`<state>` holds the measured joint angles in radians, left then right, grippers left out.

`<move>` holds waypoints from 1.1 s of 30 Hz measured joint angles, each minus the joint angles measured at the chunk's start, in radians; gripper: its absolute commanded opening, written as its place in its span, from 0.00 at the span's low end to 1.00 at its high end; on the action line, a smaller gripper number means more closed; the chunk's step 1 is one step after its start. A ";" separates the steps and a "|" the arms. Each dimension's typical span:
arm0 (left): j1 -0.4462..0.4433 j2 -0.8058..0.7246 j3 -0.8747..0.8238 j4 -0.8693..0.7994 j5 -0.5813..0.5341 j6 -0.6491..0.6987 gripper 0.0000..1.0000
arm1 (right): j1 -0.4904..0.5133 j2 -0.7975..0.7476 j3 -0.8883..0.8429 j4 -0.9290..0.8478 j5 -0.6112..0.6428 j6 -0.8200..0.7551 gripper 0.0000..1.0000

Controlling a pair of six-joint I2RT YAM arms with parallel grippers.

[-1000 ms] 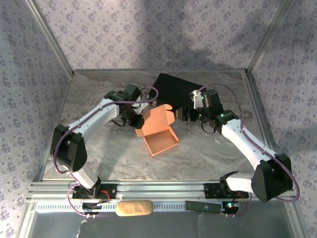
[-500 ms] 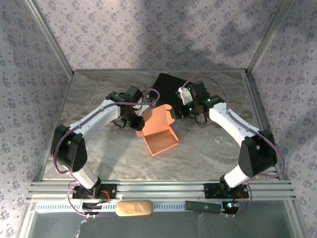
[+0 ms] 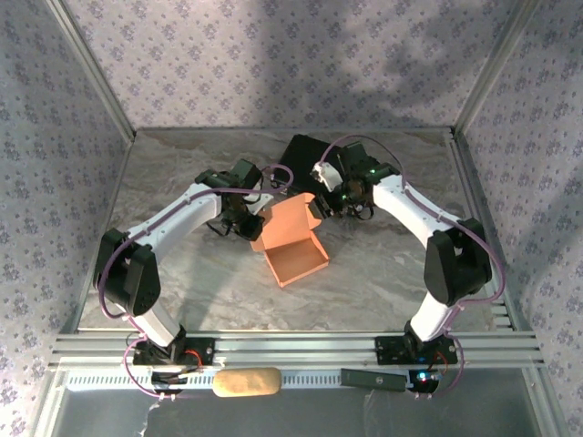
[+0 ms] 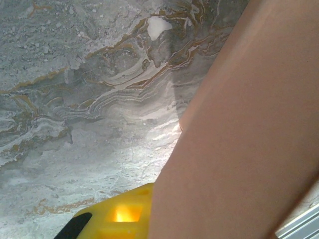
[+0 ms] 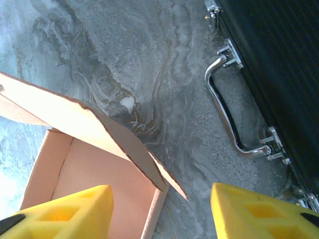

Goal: Fold the paper box

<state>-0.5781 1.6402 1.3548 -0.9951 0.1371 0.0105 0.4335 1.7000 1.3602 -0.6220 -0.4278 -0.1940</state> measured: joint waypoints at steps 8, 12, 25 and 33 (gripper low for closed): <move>0.000 0.026 0.050 -0.030 -0.029 0.039 0.10 | 0.002 0.012 0.011 -0.001 -0.034 -0.043 0.48; 0.001 0.045 0.085 -0.046 -0.045 0.061 0.09 | 0.006 0.026 0.019 -0.001 -0.023 -0.052 0.44; 0.002 0.084 0.140 -0.079 -0.076 0.083 0.09 | 0.052 0.007 -0.021 0.005 0.032 -0.058 0.33; 0.002 0.084 0.140 -0.079 -0.079 0.082 0.09 | 0.053 -0.059 -0.100 0.036 0.074 -0.032 0.31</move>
<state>-0.5762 1.7241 1.4944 -1.0737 0.0582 0.0929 0.4870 1.6413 1.2598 -0.5858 -0.3542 -0.2264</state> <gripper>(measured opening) 0.091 0.323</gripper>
